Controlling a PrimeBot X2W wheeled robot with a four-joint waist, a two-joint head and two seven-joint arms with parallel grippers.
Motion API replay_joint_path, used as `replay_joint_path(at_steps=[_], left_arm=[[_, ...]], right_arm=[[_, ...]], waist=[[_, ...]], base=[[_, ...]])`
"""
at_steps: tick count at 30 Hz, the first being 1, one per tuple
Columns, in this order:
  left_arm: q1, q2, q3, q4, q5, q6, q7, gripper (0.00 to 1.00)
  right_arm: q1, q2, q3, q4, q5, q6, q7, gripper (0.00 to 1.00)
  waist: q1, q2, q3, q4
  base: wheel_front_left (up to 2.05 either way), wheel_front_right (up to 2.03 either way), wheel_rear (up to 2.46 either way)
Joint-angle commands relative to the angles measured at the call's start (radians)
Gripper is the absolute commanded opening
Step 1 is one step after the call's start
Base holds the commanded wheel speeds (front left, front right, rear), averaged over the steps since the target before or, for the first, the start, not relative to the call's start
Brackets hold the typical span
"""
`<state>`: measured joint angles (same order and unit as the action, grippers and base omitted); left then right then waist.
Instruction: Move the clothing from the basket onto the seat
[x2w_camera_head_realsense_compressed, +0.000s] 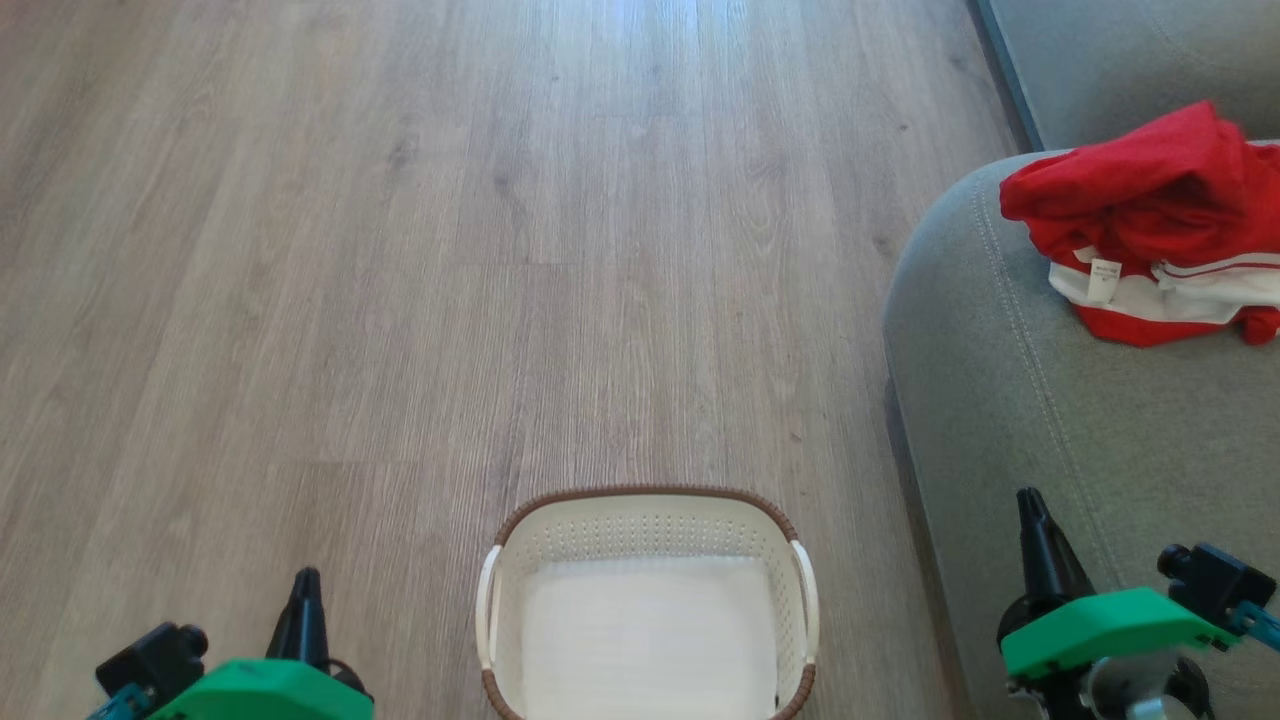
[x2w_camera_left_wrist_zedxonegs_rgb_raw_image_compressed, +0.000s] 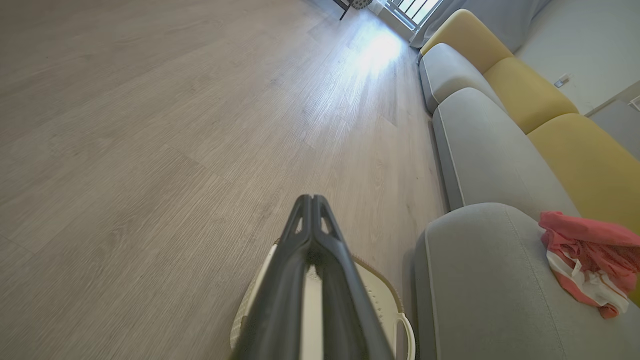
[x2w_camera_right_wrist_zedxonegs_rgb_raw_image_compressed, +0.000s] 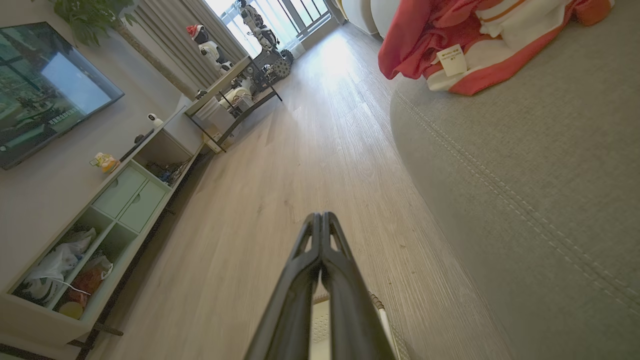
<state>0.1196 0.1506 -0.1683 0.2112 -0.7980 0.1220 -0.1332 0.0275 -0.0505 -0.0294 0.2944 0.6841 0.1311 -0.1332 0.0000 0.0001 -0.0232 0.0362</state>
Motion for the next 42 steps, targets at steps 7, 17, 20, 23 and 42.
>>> replay_joint_path(at_steps=[7, 17, 20, 23, 42], left_arm=[[-0.063, -0.003, 0.051, -0.020, -0.086, -0.028, 0.021, 0.00], [-0.085, -0.014, 0.079, -0.013, -0.185, -0.058, 0.049, 0.00], [-0.092, -0.017, 0.087, -0.011, -0.215, -0.067, 0.057, 0.00], [-0.096, -0.020, 0.093, -0.010, -0.235, -0.073, 0.063, 0.00], [-0.138, -0.042, 0.148, 0.004, -0.423, -0.130, 0.117, 0.00]], right_arm=[[-0.057, -0.001, -0.007, -0.036, 0.097, 0.000, 0.026, 0.00], [-0.067, -0.001, -0.017, -0.038, 0.208, 0.000, 0.056, 0.00], [-0.070, -0.001, -0.020, -0.038, 0.241, 0.000, 0.065, 0.00], [-0.072, -0.001, -0.022, -0.038, 0.263, 0.000, 0.071, 0.00], [-0.093, -0.001, -0.042, -0.042, 0.474, 0.000, 0.127, 0.00]], waist=[[0.0000, -0.0001, 0.002, -0.003], [0.0000, -0.0001, 0.006, -0.008], [0.0000, -0.0001, 0.007, -0.009], [0.0000, -0.0001, 0.007, -0.010], [0.0000, -0.0001, 0.013, -0.018]], base=[[0.00, 0.00, 0.00], [0.00, 0.00, 0.00], [0.00, 0.00, 0.00], [0.00, 0.00, 0.00], [0.00, 0.00, 0.00]])
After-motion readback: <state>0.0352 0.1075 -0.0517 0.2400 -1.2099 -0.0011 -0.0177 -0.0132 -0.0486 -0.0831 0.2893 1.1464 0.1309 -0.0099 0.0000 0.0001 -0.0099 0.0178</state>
